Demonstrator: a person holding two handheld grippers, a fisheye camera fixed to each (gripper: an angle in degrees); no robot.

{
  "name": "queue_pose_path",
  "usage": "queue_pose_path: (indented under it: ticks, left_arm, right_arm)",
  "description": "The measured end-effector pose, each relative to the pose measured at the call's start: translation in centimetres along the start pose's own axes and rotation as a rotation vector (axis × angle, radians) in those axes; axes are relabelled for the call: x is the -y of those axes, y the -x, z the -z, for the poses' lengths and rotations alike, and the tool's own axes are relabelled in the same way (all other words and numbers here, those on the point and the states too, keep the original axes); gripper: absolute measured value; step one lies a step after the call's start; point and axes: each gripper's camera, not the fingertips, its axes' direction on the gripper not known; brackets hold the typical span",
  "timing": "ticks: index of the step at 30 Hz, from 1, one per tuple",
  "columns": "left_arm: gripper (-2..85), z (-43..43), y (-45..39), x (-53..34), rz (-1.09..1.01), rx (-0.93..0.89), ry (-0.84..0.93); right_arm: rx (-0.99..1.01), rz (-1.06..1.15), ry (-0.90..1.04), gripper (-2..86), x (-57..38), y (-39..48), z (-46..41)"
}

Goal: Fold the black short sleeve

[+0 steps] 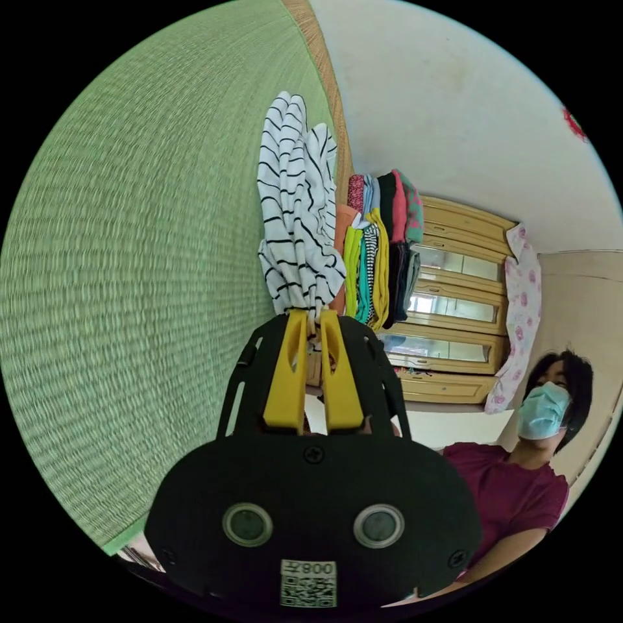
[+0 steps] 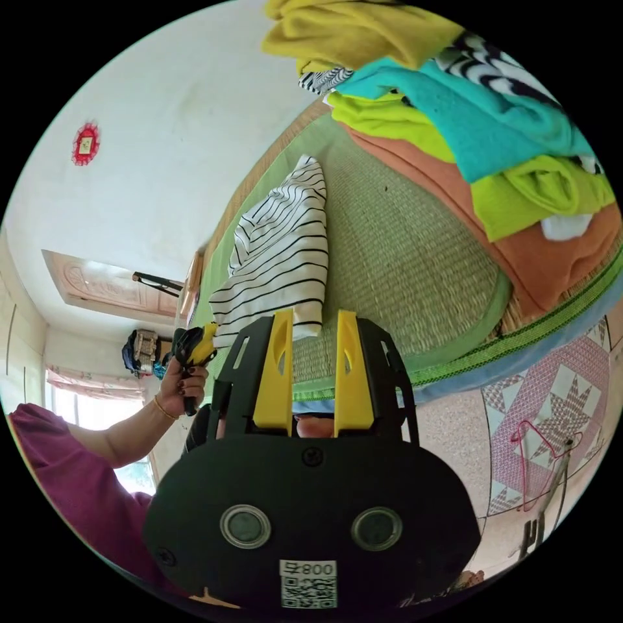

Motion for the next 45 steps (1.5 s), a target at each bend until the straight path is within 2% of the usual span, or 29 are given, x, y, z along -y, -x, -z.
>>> queue_pose_path:
  ticks: [8, 11, 14, 23, 28, 31, 37, 41, 45]
  left_arm:
    - [10.6, 3.6, -0.7, -0.4, -0.069, 0.089, -0.070]
    - [11.1, 2.2, -0.6, 0.7, -0.086, 0.147, 0.035]
    - [7.0, 1.2, -0.5, 1.2, -0.068, 0.156, 0.097]
    - [4.2, 5.8, -5.5, -0.5, -0.125, -0.040, 0.034]
    - [4.0, 7.9, -9.9, 1.7, -0.185, -0.125, -0.027]
    - [4.0, 8.8, -14.1, 5.2, -0.243, -0.131, -0.080]
    - [4.0, 9.0, -29.1, 13.0, -0.468, -0.098, -0.166]
    - [3.9, 6.8, -41.0, 14.5, -0.685, -0.102, -0.165]
    - [4.0, 1.3, -47.6, 13.4, -0.798, -0.106, -0.084]
  right_arm:
    - [0.034, -0.009, 0.035, 8.3, 1.1, -1.8, -2.2]
    - [0.058, -0.016, 0.024, 7.8, 1.3, -3.1, -2.3]
    - [0.091, -0.041, 0.037, 6.8, 1.8, -4.6, -2.4]
    - [0.263, 0.031, 0.049, 3.0, 4.0, -4.5, 2.8]
    - [0.348, 0.083, 0.013, 2.4, 9.6, -3.9, 6.8]
    - [0.349, 0.137, -0.006, 2.3, 15.6, -2.7, 8.8]
    - [0.384, 0.242, -0.081, 2.2, 30.2, -0.2, 16.7]
    - [0.441, 0.320, -0.206, 2.2, 35.1, 0.5, 25.6]
    - [0.322, 0.400, -0.306, 2.1, 35.5, -1.3, 35.8]
